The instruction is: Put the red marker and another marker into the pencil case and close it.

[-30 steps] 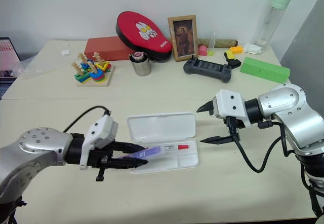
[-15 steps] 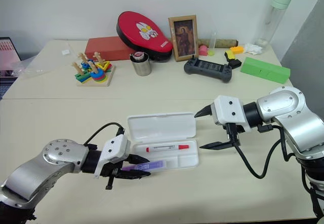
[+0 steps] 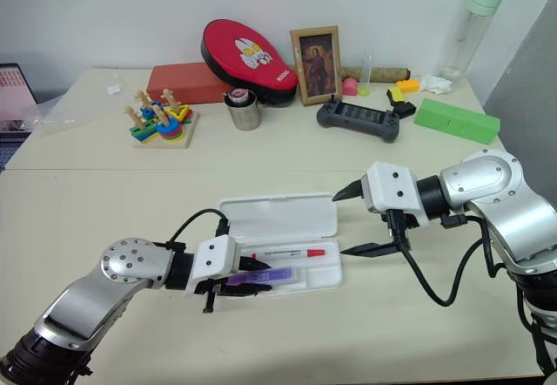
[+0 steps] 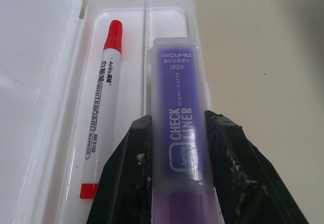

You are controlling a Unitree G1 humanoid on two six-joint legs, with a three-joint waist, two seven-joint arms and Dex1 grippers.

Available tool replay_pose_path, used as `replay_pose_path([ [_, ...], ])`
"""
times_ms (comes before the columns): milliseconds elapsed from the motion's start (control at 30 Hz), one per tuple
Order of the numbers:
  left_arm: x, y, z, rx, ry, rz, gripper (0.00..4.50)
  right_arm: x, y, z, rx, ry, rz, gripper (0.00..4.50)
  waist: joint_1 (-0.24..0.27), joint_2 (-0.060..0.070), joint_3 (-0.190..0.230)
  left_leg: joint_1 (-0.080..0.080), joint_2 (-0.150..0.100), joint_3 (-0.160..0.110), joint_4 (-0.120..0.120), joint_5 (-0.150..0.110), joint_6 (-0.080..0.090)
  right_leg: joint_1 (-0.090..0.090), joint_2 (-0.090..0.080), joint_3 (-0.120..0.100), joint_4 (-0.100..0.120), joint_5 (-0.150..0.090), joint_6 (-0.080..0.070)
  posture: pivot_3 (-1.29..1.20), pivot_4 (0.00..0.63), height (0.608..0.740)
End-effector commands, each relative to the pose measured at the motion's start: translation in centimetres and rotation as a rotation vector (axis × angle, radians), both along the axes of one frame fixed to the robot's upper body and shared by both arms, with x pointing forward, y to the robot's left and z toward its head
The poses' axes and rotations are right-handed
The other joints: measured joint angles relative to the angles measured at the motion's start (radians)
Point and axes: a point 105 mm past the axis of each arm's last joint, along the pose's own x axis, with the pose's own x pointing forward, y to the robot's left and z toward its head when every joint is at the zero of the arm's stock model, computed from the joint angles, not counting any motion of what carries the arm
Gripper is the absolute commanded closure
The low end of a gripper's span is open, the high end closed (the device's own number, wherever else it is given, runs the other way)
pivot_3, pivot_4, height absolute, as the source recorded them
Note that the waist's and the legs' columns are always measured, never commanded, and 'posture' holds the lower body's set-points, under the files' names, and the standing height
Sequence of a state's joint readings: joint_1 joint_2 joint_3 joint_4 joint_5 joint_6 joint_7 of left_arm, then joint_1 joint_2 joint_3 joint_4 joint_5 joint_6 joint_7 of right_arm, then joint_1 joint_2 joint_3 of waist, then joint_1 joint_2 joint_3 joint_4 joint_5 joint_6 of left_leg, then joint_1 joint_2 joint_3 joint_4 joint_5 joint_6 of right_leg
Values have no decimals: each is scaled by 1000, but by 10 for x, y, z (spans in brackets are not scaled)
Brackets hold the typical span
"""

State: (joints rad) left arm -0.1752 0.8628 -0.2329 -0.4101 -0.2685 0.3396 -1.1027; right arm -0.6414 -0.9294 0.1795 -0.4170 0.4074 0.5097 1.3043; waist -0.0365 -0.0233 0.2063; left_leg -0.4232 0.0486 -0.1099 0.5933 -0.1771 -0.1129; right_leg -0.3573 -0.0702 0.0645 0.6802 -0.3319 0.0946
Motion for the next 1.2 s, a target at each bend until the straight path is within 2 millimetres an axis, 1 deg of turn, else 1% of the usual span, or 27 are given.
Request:
replay_pose_path([
  [33,0,-4,4,-10,-36,-28,3322,-3,2,13,17,-59,13,0,0,0,0,0,0,0,0,0,0,0,0,0,0,0,0,0,150,740],
  [167,0,-4,3,-3,-39,-40,3322,-1,3,13,21,-63,7,0,0,0,0,0,0,0,0,0,0,0,0,0,0,0,0,0,150,740],
  [200,1,-4,3,-15,-37,-35,2620,0,3,14,21,-63,4,0,0,0,0,0,0,0,0,0,0,0,0,0,0,0,0,0,150,740],
  [233,1,-4,4,-26,-31,-32,2547,0,3,13,20,-63,2,0,0,0,0,0,0,0,0,0,0,0,0,0,0,0,0,0,150,740],
  [433,1,-5,9,-44,-32,-30,1358,1,3,15,31,-59,-5,0,1,0,0,0,0,0,0,0,0,0,0,0,0,0,0,0,150,740],
  [533,1,-5,12,-49,-31,-29,682,1,3,15,32,-59,-6,0,1,0,0,0,0,0,0,0,0,0,0,0,0,0,0,0,150,740],
  [567,1,-4,14,-57,-30,-23,419,1,3,15,33,-60,-8,0,1,0,0,0,0,0,0,0,0,0,0,0,0,0,0,0,150,740],
  [633,2,-3,20,-76,-32,-5,105,2,3,16,35,-61,-10,0,1,0,0,0,0,0,0,0,0,0,0,0,0,0,0,0,150,740],
  [667,2,-3,23,-79,-33,-1,48,2,3,16,37,-61,-12,0,1,0,0,0,0,0,0,0,0,0,0,0,0,0,0,0,150,740],
  [800,4,-1,33,-96,-53,18,48,4,3,16,40,-63,-18,0,1,0,0,0,0,0,0,0,0,0,0,0,0,0,0,0,150,740],
  [1200,0,-4,30,-89,-78,7,48,6,5,15,52,-61,-21,0,2,0,0,0,0,0,0,0,0,0,0,0,0,0,0,0,150,740],
])
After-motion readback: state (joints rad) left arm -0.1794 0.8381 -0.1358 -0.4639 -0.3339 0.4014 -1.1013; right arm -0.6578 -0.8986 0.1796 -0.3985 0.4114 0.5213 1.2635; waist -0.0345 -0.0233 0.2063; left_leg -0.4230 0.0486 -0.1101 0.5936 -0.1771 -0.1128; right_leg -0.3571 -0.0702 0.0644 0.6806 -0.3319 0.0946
